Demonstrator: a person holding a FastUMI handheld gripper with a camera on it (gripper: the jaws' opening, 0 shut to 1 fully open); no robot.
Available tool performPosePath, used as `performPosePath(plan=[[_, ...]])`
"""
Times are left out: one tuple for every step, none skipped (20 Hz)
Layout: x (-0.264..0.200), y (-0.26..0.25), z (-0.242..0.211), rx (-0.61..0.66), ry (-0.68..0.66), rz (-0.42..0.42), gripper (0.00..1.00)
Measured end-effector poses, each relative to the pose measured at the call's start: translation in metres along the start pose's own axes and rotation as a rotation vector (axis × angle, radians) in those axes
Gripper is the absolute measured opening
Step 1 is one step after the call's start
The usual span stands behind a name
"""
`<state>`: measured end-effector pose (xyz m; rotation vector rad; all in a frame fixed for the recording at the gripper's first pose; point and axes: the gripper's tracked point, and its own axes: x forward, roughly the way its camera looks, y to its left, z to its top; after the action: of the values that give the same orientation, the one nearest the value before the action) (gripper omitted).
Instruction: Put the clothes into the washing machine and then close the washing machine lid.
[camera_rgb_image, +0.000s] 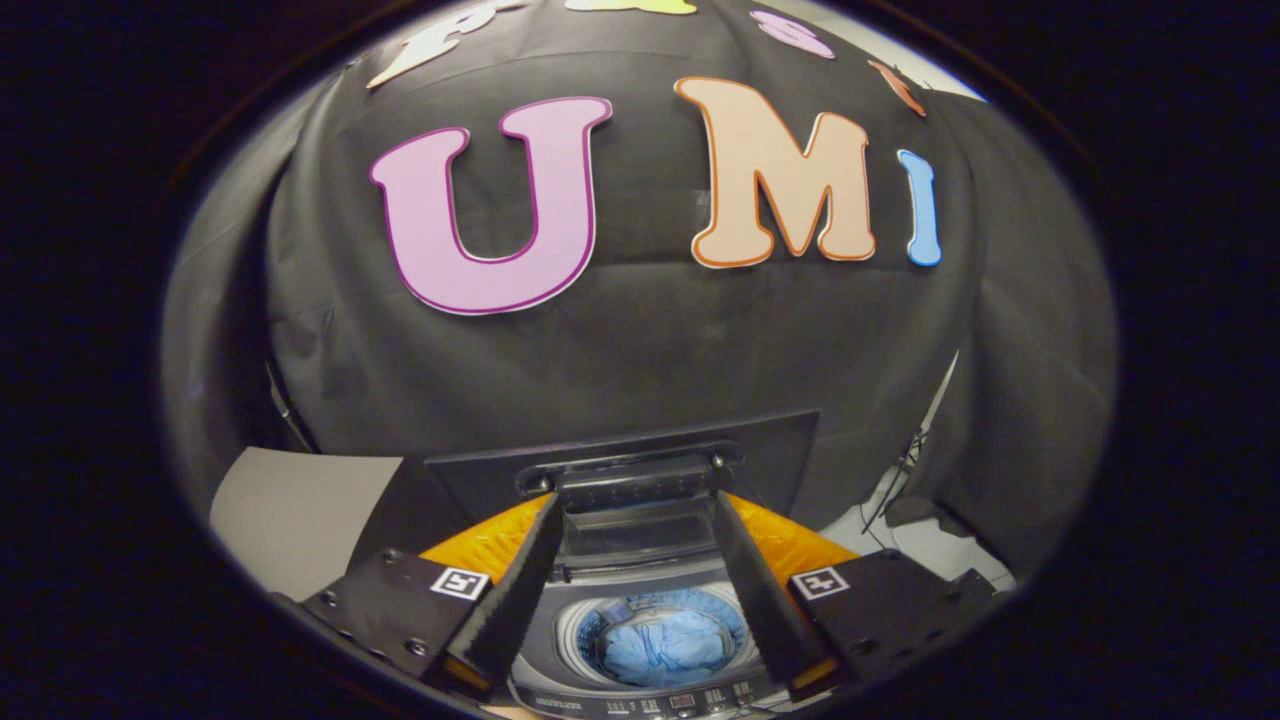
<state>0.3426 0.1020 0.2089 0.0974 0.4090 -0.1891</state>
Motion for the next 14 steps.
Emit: performPosePath(plan=[[0.005, 0.002, 0.001, 0.003, 0.002, 0.003, 0.96], [0.011, 0.004, 0.004, 0.003, 0.003, 0.006, 0.96], [0.017, 0.007, 0.007, 0.001, 0.0, 0.009, 0.96], [0.025, 0.009, 0.011, 0.002, -0.01, 0.012, 0.96], [0.032, 0.013, 0.016, 0.002, -0.02, 0.013, 0.96], [0.038, 0.015, 0.02, 0.003, -0.032, 0.007, 0.96], [0.045, 0.017, 0.026, 0.007, -0.048, 0.008, 0.96], [0.053, 0.023, 0.029, 0.009, -0.06, 0.019, 0.96], [0.062, 0.027, 0.032, 0.01, -0.071, 0.025, 0.96], [0.071, 0.029, 0.034, 0.01, -0.079, 0.024, 0.96], [0.079, 0.032, 0.036, 0.01, -0.086, 0.026, 0.95], [0.088, 0.035, 0.037, 0.005, -0.092, 0.028, 0.95], [0.096, 0.035, 0.036, -0.006, -0.097, 0.022, 0.95], [0.103, 0.035, 0.034, -0.023, -0.101, 0.012, 0.95]])
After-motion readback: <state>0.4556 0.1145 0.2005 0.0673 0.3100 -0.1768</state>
